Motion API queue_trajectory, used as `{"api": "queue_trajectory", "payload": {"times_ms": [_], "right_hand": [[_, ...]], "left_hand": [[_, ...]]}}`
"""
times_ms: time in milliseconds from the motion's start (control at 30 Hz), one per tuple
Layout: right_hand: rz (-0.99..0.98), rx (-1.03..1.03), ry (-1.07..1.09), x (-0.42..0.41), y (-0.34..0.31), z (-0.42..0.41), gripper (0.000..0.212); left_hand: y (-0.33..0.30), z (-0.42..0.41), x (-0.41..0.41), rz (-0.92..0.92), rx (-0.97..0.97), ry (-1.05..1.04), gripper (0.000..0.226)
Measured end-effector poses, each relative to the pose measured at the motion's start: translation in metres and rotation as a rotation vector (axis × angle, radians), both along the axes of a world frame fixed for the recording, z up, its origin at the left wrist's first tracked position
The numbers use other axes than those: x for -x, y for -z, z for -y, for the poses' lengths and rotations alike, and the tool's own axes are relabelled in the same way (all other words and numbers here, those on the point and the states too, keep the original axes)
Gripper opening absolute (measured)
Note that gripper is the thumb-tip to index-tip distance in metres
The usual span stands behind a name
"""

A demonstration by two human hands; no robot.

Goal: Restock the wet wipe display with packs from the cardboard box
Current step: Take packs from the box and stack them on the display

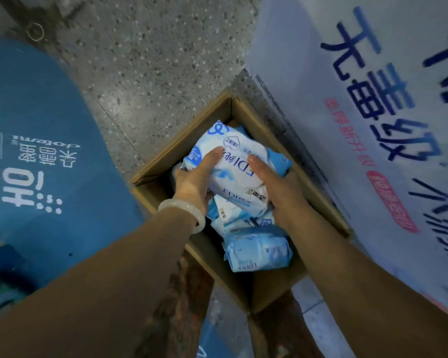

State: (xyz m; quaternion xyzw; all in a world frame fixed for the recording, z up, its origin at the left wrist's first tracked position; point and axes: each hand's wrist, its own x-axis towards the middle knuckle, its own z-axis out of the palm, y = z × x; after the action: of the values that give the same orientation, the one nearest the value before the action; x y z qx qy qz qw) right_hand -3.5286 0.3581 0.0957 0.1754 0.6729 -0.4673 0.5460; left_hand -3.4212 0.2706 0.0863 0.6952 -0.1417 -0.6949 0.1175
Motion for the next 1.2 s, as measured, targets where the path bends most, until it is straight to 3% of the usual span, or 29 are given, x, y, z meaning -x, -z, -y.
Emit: {"api": "queue_trajectory", "payload": {"times_ms": [67, 167, 200, 367, 467, 533, 600, 700, 733, 833, 933, 1000, 1100, 1200], "right_hand": [[-0.023, 0.040, 0.011, 0.003, -0.036, -0.004, 0.064], [-0.101, 0.113, -0.008, 0.014, -0.098, -0.010, 0.027], [-0.133, 0.140, -0.012, 0.017, -0.120, -0.011, 0.025], [-0.303, 0.239, 0.006, 0.030, -0.233, -0.017, 0.070], [-0.355, 0.324, 0.078, 0.039, -0.308, -0.026, 0.053], [-0.343, 0.396, 0.167, 0.044, -0.357, -0.036, 0.042], [-0.377, 0.434, 0.211, 0.049, -0.399, -0.046, 0.053], [-0.455, 0.457, 0.218, 0.053, -0.450, -0.061, 0.069], [-0.466, 0.470, 0.226, 0.055, -0.466, -0.067, 0.070], [-0.516, 0.515, 0.289, 0.063, -0.509, -0.087, 0.074], [-0.605, 0.530, 0.395, 0.081, -0.541, -0.107, 0.104], [-0.645, 0.532, 0.471, 0.095, -0.560, -0.129, 0.097], [-0.653, 0.537, 0.569, 0.115, -0.578, -0.170, 0.072], [-0.696, 0.514, 0.695, 0.135, -0.583, -0.206, 0.077]], "left_hand": [[-0.036, -0.001, 0.004, -0.030, 0.033, 0.003, 0.083], [-0.091, -0.003, 0.011, -0.076, 0.093, 0.021, 0.101], [-0.110, -0.004, 0.013, -0.102, 0.111, 0.025, 0.103], [-0.216, -0.007, 0.031, -0.294, 0.209, 0.106, 0.086], [-0.291, -0.009, 0.044, -0.399, 0.297, 0.178, 0.073], [-0.338, -0.012, 0.053, -0.450, 0.331, 0.191, 0.088], [-0.385, -0.018, 0.062, -0.499, 0.369, 0.177, 0.090], [-0.448, -0.029, 0.071, -0.538, 0.481, 0.250, 0.056], [-0.464, -0.032, 0.074, -0.562, 0.501, 0.284, 0.053], [-0.511, -0.042, 0.092, -0.633, 0.543, 0.409, 0.073], [-0.548, -0.057, 0.124, -0.695, 0.571, 0.470, 0.087], [-0.567, -0.074, 0.148, -0.747, 0.569, 0.545, 0.099], [-0.583, -0.110, 0.184, -0.802, 0.522, 0.640, 0.090], [-0.590, -0.153, 0.215, -0.842, 0.443, 0.717, 0.091]]}}
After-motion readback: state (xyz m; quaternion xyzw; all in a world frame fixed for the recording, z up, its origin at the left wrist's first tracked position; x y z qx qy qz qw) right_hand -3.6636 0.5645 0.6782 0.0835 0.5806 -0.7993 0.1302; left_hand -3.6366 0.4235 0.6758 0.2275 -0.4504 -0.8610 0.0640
